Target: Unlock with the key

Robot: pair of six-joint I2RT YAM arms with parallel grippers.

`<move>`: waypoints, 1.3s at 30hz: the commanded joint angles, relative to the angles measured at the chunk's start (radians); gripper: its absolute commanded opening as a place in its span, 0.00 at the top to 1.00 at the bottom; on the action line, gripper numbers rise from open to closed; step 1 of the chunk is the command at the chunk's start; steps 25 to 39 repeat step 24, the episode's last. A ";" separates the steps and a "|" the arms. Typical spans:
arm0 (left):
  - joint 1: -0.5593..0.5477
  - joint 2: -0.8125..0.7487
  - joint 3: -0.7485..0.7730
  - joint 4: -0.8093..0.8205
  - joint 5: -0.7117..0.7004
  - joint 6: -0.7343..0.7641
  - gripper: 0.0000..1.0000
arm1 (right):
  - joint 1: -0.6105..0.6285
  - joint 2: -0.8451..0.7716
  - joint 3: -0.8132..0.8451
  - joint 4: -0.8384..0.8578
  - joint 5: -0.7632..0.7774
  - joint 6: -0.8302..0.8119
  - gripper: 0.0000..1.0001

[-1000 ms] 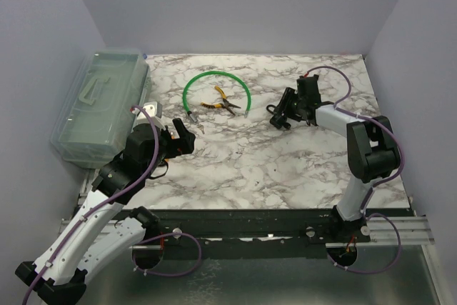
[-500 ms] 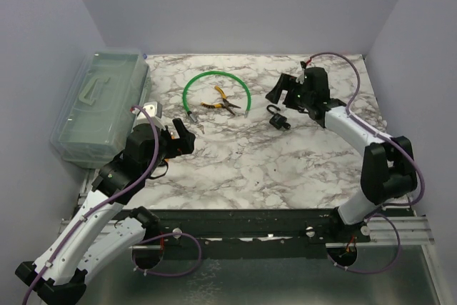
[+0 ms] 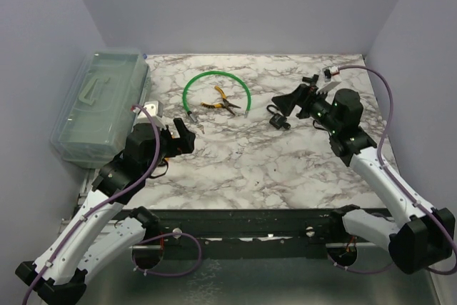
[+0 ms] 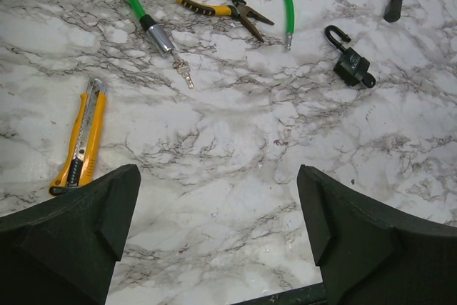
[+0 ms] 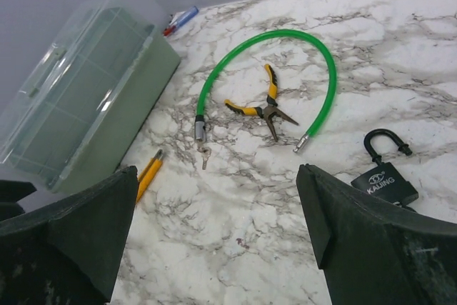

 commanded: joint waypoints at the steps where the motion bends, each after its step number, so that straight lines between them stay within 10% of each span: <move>1: 0.003 0.017 0.024 0.048 -0.017 0.075 0.01 | 0.004 -0.126 -0.090 0.036 -0.010 0.059 0.00; 13: 0.003 0.028 -0.006 0.087 -0.025 0.122 0.01 | 0.003 -0.418 -0.316 0.046 -0.020 0.122 0.00; 39: 0.003 0.021 -0.014 0.087 -0.025 0.125 0.01 | 0.003 -0.400 -0.324 0.094 -0.073 0.119 0.00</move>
